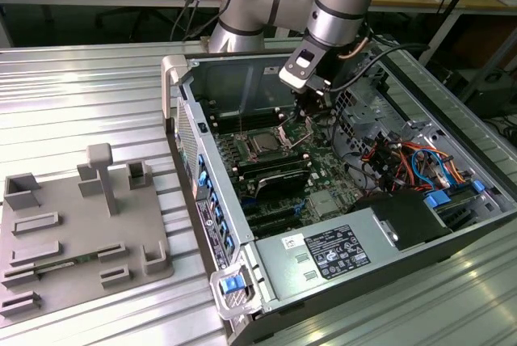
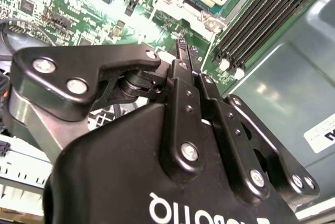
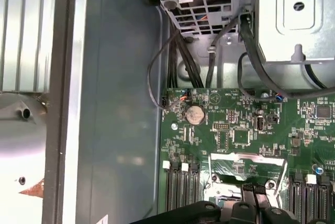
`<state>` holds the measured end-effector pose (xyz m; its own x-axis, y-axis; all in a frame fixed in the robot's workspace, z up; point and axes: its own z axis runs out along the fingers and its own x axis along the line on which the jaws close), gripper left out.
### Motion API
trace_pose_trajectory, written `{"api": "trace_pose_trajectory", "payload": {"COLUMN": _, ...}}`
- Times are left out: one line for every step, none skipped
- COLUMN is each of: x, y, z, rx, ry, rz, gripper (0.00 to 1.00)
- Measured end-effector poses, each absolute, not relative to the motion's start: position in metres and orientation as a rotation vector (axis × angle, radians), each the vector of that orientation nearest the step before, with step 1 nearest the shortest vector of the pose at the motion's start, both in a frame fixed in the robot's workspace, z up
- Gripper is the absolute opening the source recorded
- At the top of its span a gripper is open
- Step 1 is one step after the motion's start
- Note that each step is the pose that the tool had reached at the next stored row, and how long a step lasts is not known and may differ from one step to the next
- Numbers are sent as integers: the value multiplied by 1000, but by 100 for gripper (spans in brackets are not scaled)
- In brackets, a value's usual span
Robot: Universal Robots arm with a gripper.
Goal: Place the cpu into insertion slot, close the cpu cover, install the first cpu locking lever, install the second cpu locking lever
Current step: 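Close the cpu cover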
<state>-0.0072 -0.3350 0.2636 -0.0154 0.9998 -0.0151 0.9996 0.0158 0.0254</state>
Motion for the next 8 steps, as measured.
{"api": "trace_pose_trajectory", "payload": {"x": -7, "y": -335, "z": 265, "rx": 2184, "ry": 2218, "rz": 12, "gripper": 15}}
{"api": "trace_pose_trajectory", "payload": {"x": -7, "y": -335, "z": 266, "rx": 2184, "ry": 2218, "rz": 11, "gripper": 15}}
{"api": "trace_pose_trajectory", "payload": {"x": -6, "y": -335, "z": 268, "rx": 2184, "ry": 2218, "rz": 10, "gripper": 15}}
{"api": "trace_pose_trajectory", "payload": {"x": -6, "y": -335, "z": 270, "rx": 2184, "ry": 2218, "rz": 10, "gripper": 15}}
{"api": "trace_pose_trajectory", "payload": {"x": -5, "y": -335, "z": 271, "rx": 2184, "ry": 2218, "rz": 10, "gripper": 15}}
{"api": "trace_pose_trajectory", "payload": {"x": -4, "y": -335, "z": 271, "rx": 2184, "ry": 2218, "rz": 10, "gripper": 15}}
{"api": "trace_pose_trajectory", "payload": {"x": -1, "y": -335, "z": 271, "rx": 2184, "ry": 2219, "rz": 9, "gripper": 15}}
{"api": "trace_pose_trajectory", "payload": {"x": 1, "y": -335, "z": 271, "rx": 2184, "ry": 2219, "rz": 9, "gripper": 15}}
